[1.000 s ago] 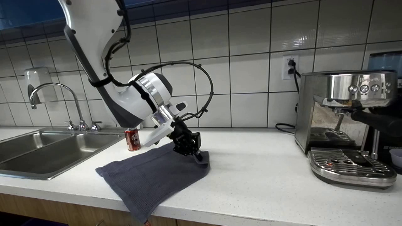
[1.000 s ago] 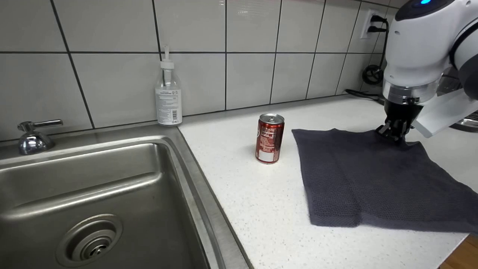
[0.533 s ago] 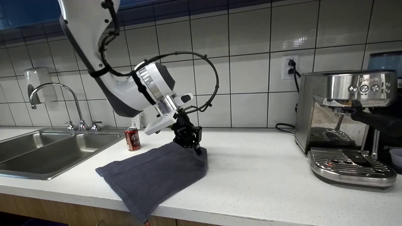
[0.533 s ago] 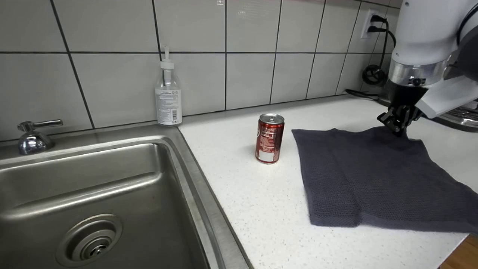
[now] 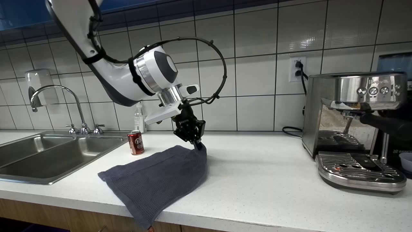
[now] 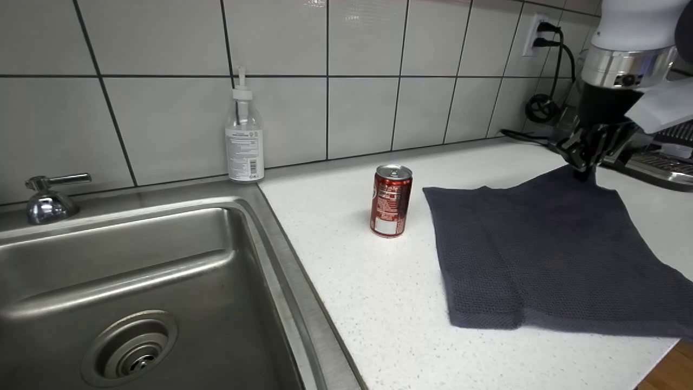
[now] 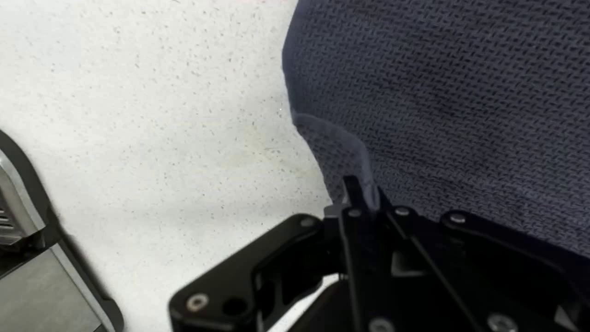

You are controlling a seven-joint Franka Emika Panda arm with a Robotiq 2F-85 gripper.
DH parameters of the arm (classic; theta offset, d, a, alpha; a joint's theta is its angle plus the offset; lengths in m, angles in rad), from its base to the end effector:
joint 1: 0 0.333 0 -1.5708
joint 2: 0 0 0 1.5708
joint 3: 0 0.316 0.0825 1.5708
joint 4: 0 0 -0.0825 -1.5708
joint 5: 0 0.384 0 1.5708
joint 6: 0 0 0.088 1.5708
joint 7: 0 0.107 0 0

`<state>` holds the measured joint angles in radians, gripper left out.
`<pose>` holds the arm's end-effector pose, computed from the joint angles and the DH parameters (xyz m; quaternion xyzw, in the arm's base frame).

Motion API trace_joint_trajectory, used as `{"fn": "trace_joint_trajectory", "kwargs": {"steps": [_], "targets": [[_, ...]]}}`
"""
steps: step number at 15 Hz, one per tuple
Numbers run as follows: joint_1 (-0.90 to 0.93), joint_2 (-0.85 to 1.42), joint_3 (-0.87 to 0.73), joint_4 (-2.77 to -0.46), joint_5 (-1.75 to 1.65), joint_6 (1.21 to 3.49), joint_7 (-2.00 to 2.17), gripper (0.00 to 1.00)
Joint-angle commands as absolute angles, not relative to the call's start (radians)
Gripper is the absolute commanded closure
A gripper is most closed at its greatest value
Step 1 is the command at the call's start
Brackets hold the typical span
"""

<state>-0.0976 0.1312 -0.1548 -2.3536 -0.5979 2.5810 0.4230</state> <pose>0.5044 -0.1202 0.2824 0.9792 -0.0867 0.0594 0.1737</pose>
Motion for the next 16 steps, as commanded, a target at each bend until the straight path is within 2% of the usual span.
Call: {"fn": "trace_joint_trajectory", "kwargs": {"steps": [1, 16], "targets": [[-0.096, 0.045, -0.155, -2.412, -0.538, 2.592, 0.335, 0.99], [-0.063, -0.153, -0.071, -2.520, -0.319, 2.588, 0.126, 0.99]]}}
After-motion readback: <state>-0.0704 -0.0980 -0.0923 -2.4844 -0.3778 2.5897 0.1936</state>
